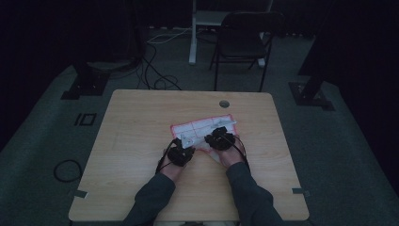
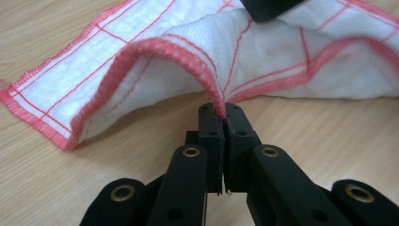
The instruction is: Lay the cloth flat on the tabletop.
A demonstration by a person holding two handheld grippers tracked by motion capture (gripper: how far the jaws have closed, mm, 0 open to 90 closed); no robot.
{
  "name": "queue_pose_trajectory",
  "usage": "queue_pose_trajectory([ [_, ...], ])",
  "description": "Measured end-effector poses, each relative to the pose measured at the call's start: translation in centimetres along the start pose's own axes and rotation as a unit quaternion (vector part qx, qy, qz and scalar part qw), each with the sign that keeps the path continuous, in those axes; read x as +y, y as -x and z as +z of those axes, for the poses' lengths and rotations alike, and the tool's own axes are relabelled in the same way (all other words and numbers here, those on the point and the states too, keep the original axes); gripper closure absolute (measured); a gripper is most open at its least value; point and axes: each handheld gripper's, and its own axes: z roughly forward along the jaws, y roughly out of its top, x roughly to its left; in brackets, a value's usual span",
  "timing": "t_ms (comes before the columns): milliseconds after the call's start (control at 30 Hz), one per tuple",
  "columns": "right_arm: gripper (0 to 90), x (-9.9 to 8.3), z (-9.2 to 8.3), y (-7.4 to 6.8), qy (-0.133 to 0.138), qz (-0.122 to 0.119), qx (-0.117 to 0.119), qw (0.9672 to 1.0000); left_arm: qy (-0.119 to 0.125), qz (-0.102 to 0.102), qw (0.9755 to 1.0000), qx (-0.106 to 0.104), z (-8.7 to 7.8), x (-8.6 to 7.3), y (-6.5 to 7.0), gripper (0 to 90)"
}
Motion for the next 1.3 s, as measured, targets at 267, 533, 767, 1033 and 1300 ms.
queue_pose_trajectory([
  [267,75.7,-0.6,-1.5,1.2,0.008,-0.004,-0.025,0.9996,0.021,-0.041,0.9986,-0.023,-2.8,-1.4,-1.0,88.6],
  [533,74.0,-2.8,-1.5,2.6,-0.020,-0.015,-0.067,0.9974,0.017,-0.063,0.9972,-0.035,-4.6,-3.2,-1.4,88.1],
  [767,73.4,-4.0,-1.7,3.0,-0.034,-0.034,-0.094,0.9944,0.019,-0.072,0.9962,-0.046,-6.1,-4.3,-1.4,88.3],
  [1033,71.3,-4.9,-2.2,3.8,-0.038,-0.034,-0.108,0.9929,0.009,-0.083,0.9955,-0.046,-7.5,-5.8,-1.9,88.3],
  [1300,63.4,-6.5,-1.9,3.1,-0.050,-0.039,-0.090,0.9939,-0.011,-0.097,0.9947,-0.034,-7.7,-7.5,-3.0,88.0],
])
